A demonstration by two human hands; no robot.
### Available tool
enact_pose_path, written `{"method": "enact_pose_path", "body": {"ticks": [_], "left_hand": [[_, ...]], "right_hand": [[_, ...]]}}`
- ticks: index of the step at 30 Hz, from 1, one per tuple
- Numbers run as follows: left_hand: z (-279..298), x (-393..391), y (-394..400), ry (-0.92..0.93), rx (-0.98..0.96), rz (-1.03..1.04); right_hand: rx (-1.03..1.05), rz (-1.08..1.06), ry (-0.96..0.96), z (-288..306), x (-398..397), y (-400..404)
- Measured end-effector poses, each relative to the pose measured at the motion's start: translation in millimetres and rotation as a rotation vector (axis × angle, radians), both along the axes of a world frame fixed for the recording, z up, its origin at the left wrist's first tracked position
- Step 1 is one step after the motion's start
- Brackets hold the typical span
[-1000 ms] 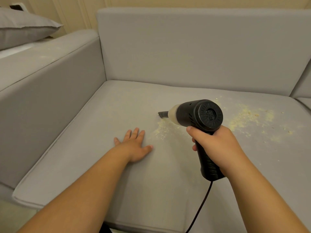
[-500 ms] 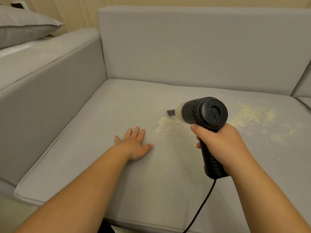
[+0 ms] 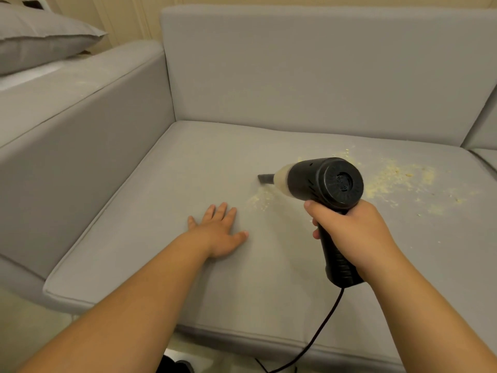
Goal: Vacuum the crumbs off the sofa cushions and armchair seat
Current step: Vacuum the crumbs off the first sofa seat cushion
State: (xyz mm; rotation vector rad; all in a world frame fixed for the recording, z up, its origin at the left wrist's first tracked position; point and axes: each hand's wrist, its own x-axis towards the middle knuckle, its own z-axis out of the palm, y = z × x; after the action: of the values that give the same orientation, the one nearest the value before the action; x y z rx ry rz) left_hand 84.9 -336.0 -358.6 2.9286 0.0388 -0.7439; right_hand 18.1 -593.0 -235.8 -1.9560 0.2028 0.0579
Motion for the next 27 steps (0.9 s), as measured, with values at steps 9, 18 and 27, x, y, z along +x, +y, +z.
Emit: {"method": "enact_pose_path", "body": {"ticks": [9,18,27], "left_hand": [[6,-17,10,0.026,0.022,-0.019],[2,-18,21,0.033,0.016,0.008],[0,-19,24,0.044,0.017,-0.002]], "right_hand": [[-0.009,-0.076,0.016,-7,-17,-7],[0.091,-0.099,0.011,-5,-25,2],[0.053,-0.091,0.03,-7,-34,2]]}}
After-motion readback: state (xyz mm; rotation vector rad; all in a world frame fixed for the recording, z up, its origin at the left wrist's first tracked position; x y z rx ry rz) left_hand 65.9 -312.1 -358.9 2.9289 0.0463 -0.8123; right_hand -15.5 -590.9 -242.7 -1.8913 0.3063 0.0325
